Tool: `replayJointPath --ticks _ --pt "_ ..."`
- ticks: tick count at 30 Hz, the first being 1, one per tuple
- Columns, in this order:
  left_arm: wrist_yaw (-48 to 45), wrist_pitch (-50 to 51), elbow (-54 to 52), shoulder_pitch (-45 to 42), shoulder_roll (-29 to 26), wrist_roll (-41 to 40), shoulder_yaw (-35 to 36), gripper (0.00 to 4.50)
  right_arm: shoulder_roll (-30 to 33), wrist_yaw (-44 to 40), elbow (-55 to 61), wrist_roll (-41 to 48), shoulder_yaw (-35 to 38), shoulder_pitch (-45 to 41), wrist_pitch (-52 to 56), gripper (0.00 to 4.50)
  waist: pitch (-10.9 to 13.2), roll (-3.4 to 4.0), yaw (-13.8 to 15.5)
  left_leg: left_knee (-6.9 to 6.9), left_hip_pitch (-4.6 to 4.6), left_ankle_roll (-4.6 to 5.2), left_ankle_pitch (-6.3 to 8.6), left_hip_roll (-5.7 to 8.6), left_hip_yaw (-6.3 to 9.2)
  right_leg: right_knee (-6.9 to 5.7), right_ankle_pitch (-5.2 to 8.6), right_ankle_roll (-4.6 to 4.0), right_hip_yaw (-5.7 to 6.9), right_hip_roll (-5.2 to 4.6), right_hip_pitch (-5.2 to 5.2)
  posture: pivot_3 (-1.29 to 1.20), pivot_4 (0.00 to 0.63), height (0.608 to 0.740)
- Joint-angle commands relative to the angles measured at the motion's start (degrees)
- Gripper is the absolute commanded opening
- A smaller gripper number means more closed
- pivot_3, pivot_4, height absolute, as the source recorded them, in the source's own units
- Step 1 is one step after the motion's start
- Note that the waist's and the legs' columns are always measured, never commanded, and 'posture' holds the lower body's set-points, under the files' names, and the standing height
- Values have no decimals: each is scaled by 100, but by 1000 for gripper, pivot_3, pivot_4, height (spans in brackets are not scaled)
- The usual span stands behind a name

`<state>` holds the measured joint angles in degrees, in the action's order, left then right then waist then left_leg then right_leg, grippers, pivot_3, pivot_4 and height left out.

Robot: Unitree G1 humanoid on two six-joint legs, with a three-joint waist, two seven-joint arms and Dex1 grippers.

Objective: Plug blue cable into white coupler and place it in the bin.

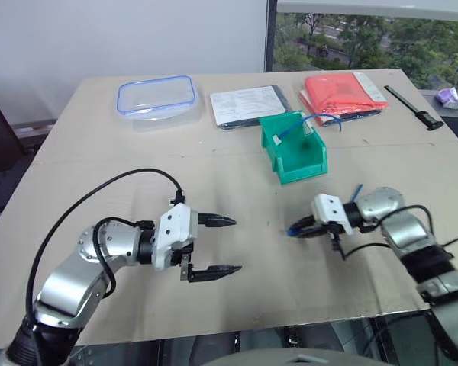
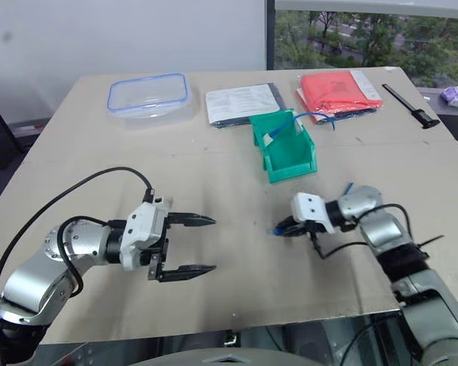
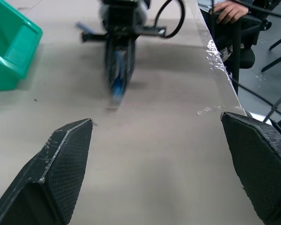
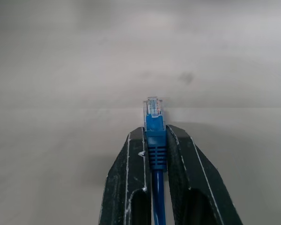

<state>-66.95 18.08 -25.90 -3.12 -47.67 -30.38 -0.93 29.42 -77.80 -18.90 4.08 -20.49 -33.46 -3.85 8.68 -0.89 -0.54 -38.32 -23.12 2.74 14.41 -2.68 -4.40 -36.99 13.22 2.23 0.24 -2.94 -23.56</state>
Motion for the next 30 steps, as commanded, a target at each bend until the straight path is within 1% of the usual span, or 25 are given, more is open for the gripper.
replayJointPath --ticks 1,4,5,6,7,8,10,11,12,13,16,18,20,23,26,30 --pt "-141 -136 208 -332 59 92 -119 4500 -338 255 -616 -189 -27 -529 0 72 0 0 -4 0 -1 0 0 0 -2 0 0 0 -1 0 -1 0 150 740" --pt "-216 -145 349 -539 92 153 -219 4500 -459 283 -1036 -317 -69 -719 -174 72 0 0 7 1 -6 0 0 2 -3 4 -1 3 -3 -1 -1 0 150 740" --pt "-224 -143 386 -590 107 178 -252 4500 -463 278 -1051 -291 -35 -720 -127 821 0 0 11 1 -9 0 0 2 -3 5 -2 3 -2 -1 -1 0 150 740" --pt "-224 -143 419 -634 120 206 -281 4500 -459 268 -1020 -238 16 -704 -76 1114 0 0 11 1 -10 -1 0 2 -3 7 -4 8 -2 -2 -1 0 150 740" --pt "-216 -137 451 -678 137 240 -314 4500 -441 319 -908 -145 123 -662 -5 1519 0 0 6 1 -12 -1 0 2 -3 10 -5 9 -2 -2 -1 0 150 740" --pt "-196 -123 473 -715 155 276 -344 4500 -416 380 -759 -44 243 -602 63 2147 0 0 2 1 -13 -1 0 2 -3 10 -5 10 -3 -3 -3 0 150 740" --pt "-135 -113 545 -815 205 374 -430 4500 -308 509 -202 272 574 -361 389 3086 0 0 18 1 -16 -1 0 2 -1 10 -6 11 -2 -3 -4 0 150 740" --pt "-106 -130 589 -862 226 447 -479 4500 -252 577 90 413 722 -221 548 3626 1 1 33 1 -19 -1 0 1 4 10 -7 13 3 -3 -4 0 150 740" --pt "-44 -95 666 -990 284 547 -568 4500 -143 654 521 618 931 25 767 4107 1 1 34 1 -25 -1 0 1 8 10 -8 15 7 -3 -9 0 150 740" --pt "25 -45 740 -1115 348 642 -658 4500 -33 722 902 782 1105 269 946 4464 2 3 55 0 -28 -1 0 2 10 9 -11 19 8 -3 -12 0 150 740" --pt "319 177 1026 -1469 611 992 -999 4500 307 919 1946 1243 1583 1121 1452 4464 1 4 132 -3 -39 0 0 5 15 11 -12 21 16 -3 -15 0 150 740" --pt "444 128 1366 -1763 934 1277 -1318 4500 506 1054 2626 1659 2028 1911 1768 4464 -2 4 173 -4 -42 0 0 9 15 12 -12 23 20 -4 -14 0 150 740" --pt "453 21 1677 -1973 1184 1418 -1483 4500 645 1175 3045 1870 2311 2436 1911 4464 -1 3 182 -7 -51 0 0 16 15 16 -12 24 31 -5 -11 0 150 740" --pt "378 -300 2467 -2321 1533 1685 -1705 4500 854 1370 3452 2034 2721 3116 2068 4464 -1 4 134 -10 -52 1 0 18 16 17 -13 25 22 -4 -14 0 150 740" --pt "235 -491 2986 -2549 1771 1730 -1775 4500 897 1553 3723 2230 2943 3454 2192 4464 -1 3 93 -11 -46 2 0 20 17 14 -13 25 19 -2 -14 0 150 740" --pt "81 -872 3574 -2798 2017 1970 -1907 4500 891 1715 4012 2452 3065 3722 2316 4464 -1 4 119 -11 -45 1 0 19 27 10 -13 25 20 3 -14 0 150 740"
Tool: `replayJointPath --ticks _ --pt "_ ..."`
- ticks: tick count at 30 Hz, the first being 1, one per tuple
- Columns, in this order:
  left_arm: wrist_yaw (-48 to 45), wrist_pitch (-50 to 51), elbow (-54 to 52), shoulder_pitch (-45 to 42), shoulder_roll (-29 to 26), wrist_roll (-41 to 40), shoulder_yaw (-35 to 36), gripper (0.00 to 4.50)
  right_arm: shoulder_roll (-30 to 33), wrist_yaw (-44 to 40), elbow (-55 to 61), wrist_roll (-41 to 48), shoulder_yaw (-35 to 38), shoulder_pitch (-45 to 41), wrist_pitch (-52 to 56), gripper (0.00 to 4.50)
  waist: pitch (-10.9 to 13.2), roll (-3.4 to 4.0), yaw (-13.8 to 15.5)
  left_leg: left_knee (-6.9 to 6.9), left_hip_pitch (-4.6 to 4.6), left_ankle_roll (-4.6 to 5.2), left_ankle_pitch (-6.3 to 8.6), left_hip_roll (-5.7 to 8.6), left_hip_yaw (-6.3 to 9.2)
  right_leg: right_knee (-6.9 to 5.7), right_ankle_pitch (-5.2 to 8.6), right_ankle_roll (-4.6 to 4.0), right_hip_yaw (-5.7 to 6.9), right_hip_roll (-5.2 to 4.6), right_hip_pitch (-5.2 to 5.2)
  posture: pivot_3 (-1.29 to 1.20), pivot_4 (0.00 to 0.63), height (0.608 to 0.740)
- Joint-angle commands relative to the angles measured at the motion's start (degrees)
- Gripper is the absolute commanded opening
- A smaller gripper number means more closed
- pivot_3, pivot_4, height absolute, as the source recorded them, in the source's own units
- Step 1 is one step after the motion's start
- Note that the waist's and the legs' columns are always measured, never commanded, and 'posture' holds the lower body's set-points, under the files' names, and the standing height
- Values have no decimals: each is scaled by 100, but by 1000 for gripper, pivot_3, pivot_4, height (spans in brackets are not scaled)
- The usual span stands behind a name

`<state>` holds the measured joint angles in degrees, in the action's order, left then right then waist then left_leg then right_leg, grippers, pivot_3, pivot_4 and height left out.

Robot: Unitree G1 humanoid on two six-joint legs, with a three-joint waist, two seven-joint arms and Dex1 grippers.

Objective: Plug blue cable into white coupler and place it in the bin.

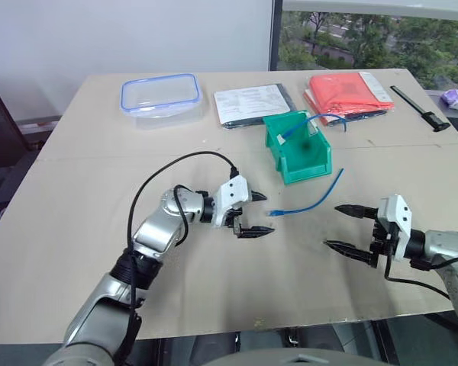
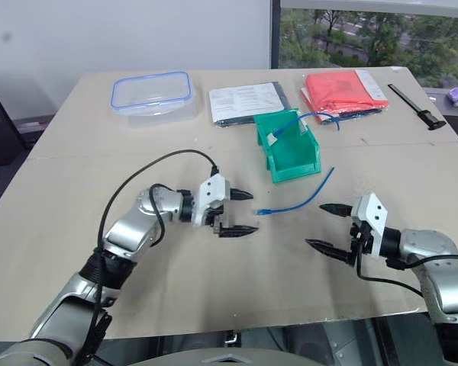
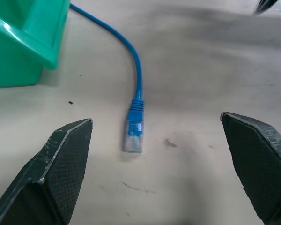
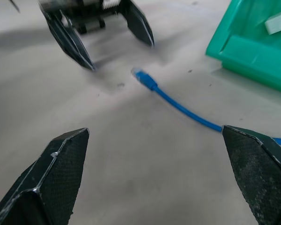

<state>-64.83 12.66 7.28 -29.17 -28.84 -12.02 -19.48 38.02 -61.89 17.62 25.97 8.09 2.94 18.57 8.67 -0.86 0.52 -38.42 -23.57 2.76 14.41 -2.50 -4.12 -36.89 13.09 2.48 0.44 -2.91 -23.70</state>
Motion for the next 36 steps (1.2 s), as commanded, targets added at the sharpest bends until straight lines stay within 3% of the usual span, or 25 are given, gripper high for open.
replayJointPath --ticks 1,13,17,21,24,28,30,33,36 --pt "-198 -358 352 -248 196 143 -75 4500 7 187 441 341 228 115 121 4464 0 0 20 0 -2 0 0 0 1 0 0 0 0 0 0 0 150 740" --pt "-544 -1326 1379 -584 479 798 -392 4500 100 386 633 465 186 310 138 4464 0 -2 32 -4 -10 1 0 3 6 8 0 1 2 -4 0 0 150 740" --pt "-578 -1367 1504 -595 495 847 -363 3314 97 399 608 444 135 251 125 4500 -1 -3 30 -4 -9 1 0 3 7 8 0 1 2 -3 0 0 150 740" --pt "-657 -1194 1454 -569 387 866 -343 1266 101 352 517 370 48 162 66 4500 -1 -3 27 -4 -9 1 0 2 9 7 0 2 2 -3 0 0 150 740" --pt "-729 -1141 1416 -527 321 871 -348 27 77 361 474 338 -52 96 41 4500 -2 -2 21 -4 -8 1 0 2 9 7 0 2 2 -2 0 0 150 740" --pt "-723 -1105 1335 -480 329 818 -292 27 20 415 615 560 -256 106 351 4500 -2 -3 21 -4 -7 1 0 1 9 5 0 2 2 -1 0 0 150 740" --pt "-673 -775 1217 -497 451 569 -137 27 -76 529 851 1078 -315 203 887 4500 -2 -3 23 -4 -7 1 0 0 10 5 0 1 2 -1 1 0 150 740" --pt "-573 433 673 -487 745 -281 291 27 -502 964 1078 2149 -227 382 1626 4500 0 -6 25 -4 -10 1 0 -2 21 4 -1 2 4 -2 0 0 150 740" --pt "-494 1859 -106 -386 908 -1249 687 27 -946 1424 1130 2643 -179 464 1884 4500 0 -7 25 -8 -18 1 0 -6 27 6 -1 2 10 -4 -1 0 150 740"
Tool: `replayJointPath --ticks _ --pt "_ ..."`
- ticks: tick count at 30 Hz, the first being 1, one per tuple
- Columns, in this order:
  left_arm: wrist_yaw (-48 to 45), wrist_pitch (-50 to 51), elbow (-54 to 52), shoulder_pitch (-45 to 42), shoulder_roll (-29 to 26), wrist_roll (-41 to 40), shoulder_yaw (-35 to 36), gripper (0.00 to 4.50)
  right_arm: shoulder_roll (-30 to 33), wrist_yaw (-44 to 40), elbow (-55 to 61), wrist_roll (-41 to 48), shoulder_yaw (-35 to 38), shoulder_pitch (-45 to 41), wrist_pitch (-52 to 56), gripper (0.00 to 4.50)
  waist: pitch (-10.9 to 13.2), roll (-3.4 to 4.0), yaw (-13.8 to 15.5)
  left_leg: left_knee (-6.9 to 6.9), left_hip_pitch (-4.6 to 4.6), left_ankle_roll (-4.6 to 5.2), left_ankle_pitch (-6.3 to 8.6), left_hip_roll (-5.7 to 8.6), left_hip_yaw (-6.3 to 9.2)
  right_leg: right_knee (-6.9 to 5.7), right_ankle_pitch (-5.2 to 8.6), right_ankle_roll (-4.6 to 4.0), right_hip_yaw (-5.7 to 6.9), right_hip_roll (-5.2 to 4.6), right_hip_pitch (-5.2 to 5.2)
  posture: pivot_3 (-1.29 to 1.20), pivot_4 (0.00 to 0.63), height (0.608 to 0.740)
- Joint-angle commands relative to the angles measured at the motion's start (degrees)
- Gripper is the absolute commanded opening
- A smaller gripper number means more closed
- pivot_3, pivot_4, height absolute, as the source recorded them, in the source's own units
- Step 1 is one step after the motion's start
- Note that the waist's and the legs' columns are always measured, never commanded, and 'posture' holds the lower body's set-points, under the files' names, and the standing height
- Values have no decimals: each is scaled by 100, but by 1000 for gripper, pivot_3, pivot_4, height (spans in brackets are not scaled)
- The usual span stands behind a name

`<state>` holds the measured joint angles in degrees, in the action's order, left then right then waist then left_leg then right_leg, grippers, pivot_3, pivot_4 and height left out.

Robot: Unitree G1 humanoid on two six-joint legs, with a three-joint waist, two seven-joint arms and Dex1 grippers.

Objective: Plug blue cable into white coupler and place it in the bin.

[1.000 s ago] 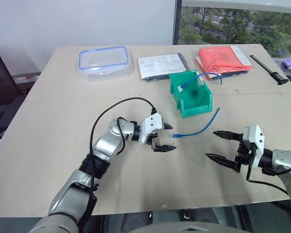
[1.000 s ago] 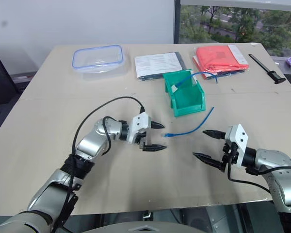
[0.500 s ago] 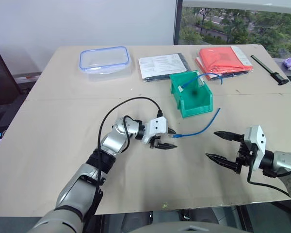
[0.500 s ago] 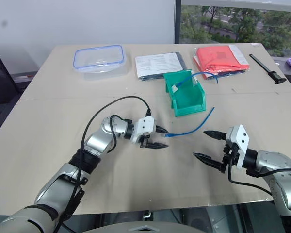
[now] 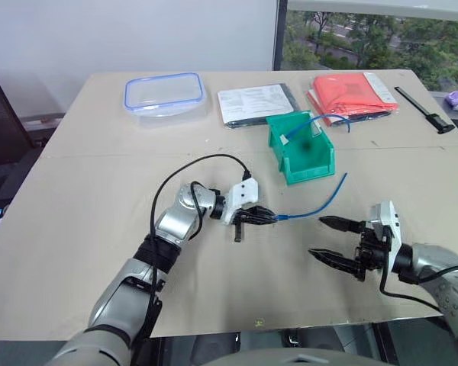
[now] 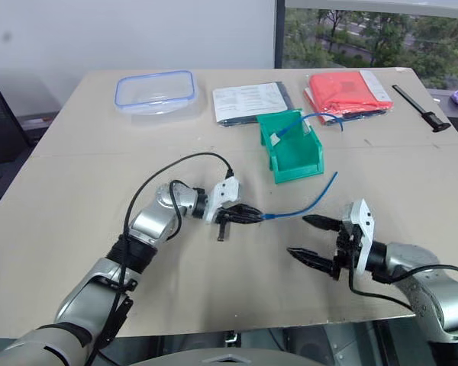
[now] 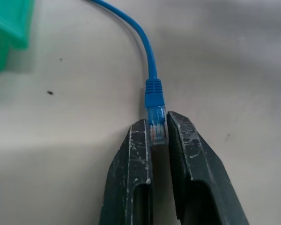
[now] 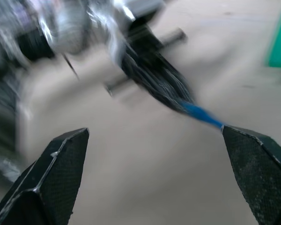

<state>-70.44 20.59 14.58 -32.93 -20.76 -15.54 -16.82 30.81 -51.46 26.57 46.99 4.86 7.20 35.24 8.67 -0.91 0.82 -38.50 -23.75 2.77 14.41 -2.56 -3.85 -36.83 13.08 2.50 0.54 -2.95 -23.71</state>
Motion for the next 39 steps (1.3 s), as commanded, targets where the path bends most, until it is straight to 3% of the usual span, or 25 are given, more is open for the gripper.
replayJointPath --ticks 1,6,13,16,18,21,22,23,31,32,35,36,37,39 --pt "113 1491 -1064 30 128 -1189 522 27 -412 592 228 642 155 -1 235 4500 0 -1 -10 -2 1 0 0 -11 1 -1 0 0 0 -2 1 0 150 740" --pt "596 2917 -1643 164 371 -2246 1008 27 -1323 1608 215 1162 221 -266 223 4500 -3 4 -36 -2 11 0 0 -6 1 -13 0 0 -4 3 2 0 150 740" --pt "991 3337 -1741 229 519 -2636 1185 27 -1746 2064 292 1612 292 -421 159 4500 -3 4 -12 -2 7 0 0 2 6 -11 0 0 -2 4 1 0 150 740" --pt "1099 3345 -1666 181 596 -2700 1228 0 -1771 2087 331 1669 250 -419 130 3115 -3 4 -13 -2 5 0 0 5 6 -7 0 0 -3 3 2 0 150 740" --pt "1120 3351 -1654 171 615 -2707 1217 0 -1753 2082 339 1647 208 -426 123 2427 -3 4 -16 -1 6 0 0 6 6 -7 0 0 -4 4 2 0 150 740" --pt "1113 3362 -1663 184 629 -2720 1189 0 -1798 2113 332 1720 210 -439 105 930 -3 4 -16 -1 6 0 0 6 7 -8 0 0 -3 4 2 0 150 740" --pt "1112 3359 -1669 196 622 -2728 1181 0 -1805 2119 327 1755 228 -445 99 706 -3 4 -15 -1 7 0 0 6 7 -8 0 0 -3 4 2 0 150 740" --pt "1107 3354 -1682 217 606 -2739 1175 0 -1797 2109 329 1779 240 -445 97 124 -3 4 -16 -1 6 0 0 6 7 -8 0 0 -3 4 2 0 150 740" --pt "1090 3217 -1805 416 516 -2768 1156 0 -1693 1953 374 2002 238 -396 160 27 -3 4 -15 -1 6 0 0 6 7 -7 0 -1 -4 4 2 0 150 740" --pt "1050 3195 -1837 433 493 -2779 1139 936 -1683 1943 373 2013 234 -396 164 0 -3 4 -14 -1 6 0 0 6 7 -7 0 -1 -4 4 2 0 150 740" --pt "1110 3109 -1991 462 459 -2744 1110 1958 -1642 1934 336 2060 258 -437 164 0 -3 4 -17 -1 7 0 0 6 7 -7 1 -1 -4 3 2 0 150 740" --pt "1189 3070 -2059 468 468 -2743 1140 2702 -1616 1927 318 2073 279 -454 162 0 -3 4 -17 0 7 0 0 6 7 -7 1 -2 -4 4 2 0 150 740" --pt "1203 2990 -2196 498 427 -2739 1171 3020 -1576 1908 283 2082 319 -473 153 0 -3 3 -17 0 6 0 0 6 7 -7 1 -2 -4 3 2 0 150 740" --pt "1153 2751 -2550 605 250 -2644 1158 3020 -1511 1895 216 2071 400 -501 125 0 -3 3 -18 0 6 0 0 6 7 -7 1 -2 -4 3 1 0 150 740"
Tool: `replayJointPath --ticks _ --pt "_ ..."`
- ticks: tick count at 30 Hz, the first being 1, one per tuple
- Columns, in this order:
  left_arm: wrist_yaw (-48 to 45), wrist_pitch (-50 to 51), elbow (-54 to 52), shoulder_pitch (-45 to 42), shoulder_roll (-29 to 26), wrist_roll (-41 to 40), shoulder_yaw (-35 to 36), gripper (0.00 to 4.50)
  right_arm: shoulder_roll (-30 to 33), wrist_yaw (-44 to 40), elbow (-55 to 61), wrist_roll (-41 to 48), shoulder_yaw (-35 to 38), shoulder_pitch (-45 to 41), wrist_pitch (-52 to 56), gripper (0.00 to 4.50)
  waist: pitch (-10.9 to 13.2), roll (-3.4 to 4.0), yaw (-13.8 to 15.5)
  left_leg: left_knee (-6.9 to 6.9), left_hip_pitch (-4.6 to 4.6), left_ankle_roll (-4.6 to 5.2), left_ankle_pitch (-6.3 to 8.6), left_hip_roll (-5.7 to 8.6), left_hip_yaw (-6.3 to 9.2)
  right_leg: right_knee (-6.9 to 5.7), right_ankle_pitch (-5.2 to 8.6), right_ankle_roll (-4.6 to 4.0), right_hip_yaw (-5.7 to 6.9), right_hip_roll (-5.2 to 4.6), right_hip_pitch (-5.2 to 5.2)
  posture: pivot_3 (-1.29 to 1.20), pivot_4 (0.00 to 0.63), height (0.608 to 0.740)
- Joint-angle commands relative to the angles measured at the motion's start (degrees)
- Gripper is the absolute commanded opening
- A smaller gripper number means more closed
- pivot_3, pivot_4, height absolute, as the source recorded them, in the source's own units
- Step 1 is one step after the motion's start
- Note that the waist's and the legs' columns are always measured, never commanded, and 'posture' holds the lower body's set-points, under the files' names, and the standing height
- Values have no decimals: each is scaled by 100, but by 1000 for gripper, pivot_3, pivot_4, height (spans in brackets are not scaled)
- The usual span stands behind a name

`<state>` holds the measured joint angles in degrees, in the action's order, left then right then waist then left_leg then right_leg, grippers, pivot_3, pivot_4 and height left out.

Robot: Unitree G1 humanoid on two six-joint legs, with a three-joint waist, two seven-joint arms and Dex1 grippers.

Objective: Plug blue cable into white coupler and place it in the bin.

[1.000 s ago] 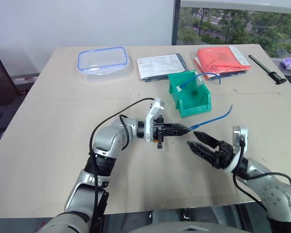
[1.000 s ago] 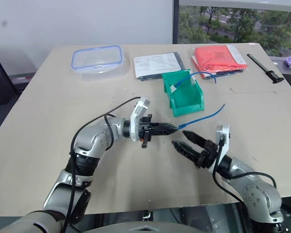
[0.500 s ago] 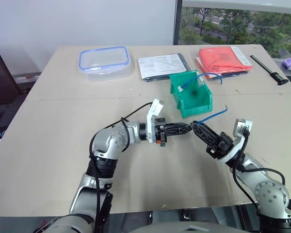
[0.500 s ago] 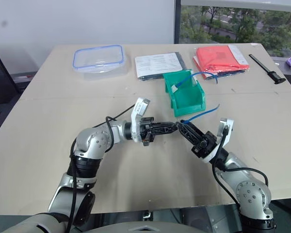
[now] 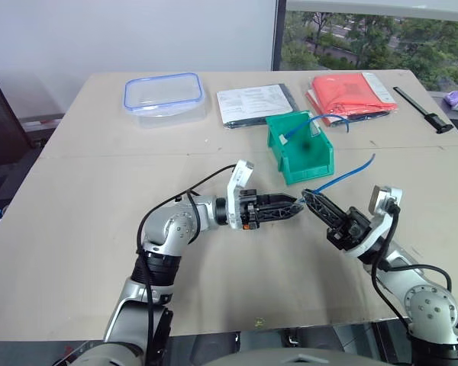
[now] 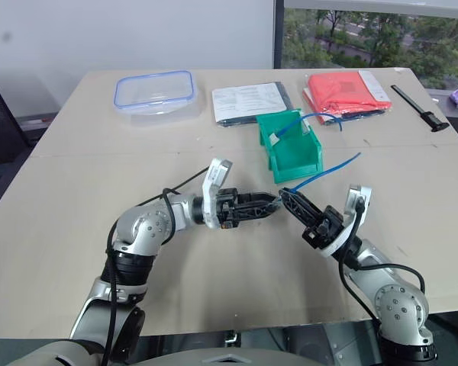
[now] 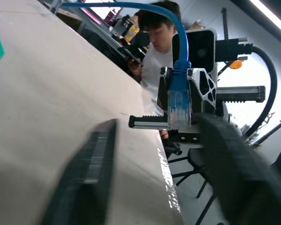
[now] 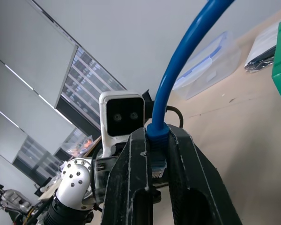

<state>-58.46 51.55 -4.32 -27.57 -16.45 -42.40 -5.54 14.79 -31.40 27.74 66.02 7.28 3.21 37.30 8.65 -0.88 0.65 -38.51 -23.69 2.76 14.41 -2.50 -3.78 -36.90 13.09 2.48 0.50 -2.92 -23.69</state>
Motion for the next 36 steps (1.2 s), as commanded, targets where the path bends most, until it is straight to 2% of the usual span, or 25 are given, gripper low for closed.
replayJointPath --ticks 1,4,10,12,16,19,23,29,36 --pt "-14 -508 -937 141 -291 130 40 3020 134 -125 58 161 211 -109 -92 0 0 0 -5 0 0 0 0 0 0 1 0 0 0 0 0 0 150 740" --pt "439 -784 -1606 251 -393 212 272 3020 218 -153 -51 162 313 -143 -100 0 0 0 -1 5 2 0 0 -2 -2 2 1 -3 -2 0 0 0 150 740" --pt "2157 -1870 -2352 601 -429 1445 887 3020 286 -305 -261 -182 285 -332 -235 0 -1 1 6 4 4 0 0 1 -4 3 5 -11 -4 -3 2 0 150 740" --pt "2735 -2074 -2560 1079 -412 1798 1216 3020 379 -433 -269 -462 218 -434 -349 0 -2 4 -41 7 5 0 0 0 -11 3 -1 0 -10 -2 0 0 150 740" --pt "3798 -2763 -3055 2626 -328 2889 1753 3020 551 -677 -310 -978 11 -735 -555 0 -1 2 -109 12 8 0 0 -7 -18 7 -1 1 -14 -1 -2 0 150 740" --pt "4285 -3244 -3296 3576 -121 3453 1782 3020 537 -761 -425 -1078 -46 -919 -591 0 0 -2 -82 16 5 -1 1 -22 -19 9 -1 0 -11 -6 -4 0 150 740" --pt "4551 -3753 -3406 4570 207 3921 1314 3020 558 -904 -567 -1209 -133 -1068 -598 0 -4 -6 11 12 7 -1 1 -21 -23 9 12 -24 -8 -25 -1 0 150 740" --pt "4930 -3991 -2773 4581 584 4285 926 3020 570 -950 -581 -1255 -186 -1185 -525 0 -6 -6 16 10 6 0 1 -15 -32 8 12 -24 2 -52 -2 0 150 740" --pt "5213 -3924 -2186 4164 818 4270 987 3020 552 -871 -510 -1300 -187 -1195 -521 0 -5 -7 2 15 -3 2 2 -20 -29 10 11 -21 5 -32 -11 0 150 740"
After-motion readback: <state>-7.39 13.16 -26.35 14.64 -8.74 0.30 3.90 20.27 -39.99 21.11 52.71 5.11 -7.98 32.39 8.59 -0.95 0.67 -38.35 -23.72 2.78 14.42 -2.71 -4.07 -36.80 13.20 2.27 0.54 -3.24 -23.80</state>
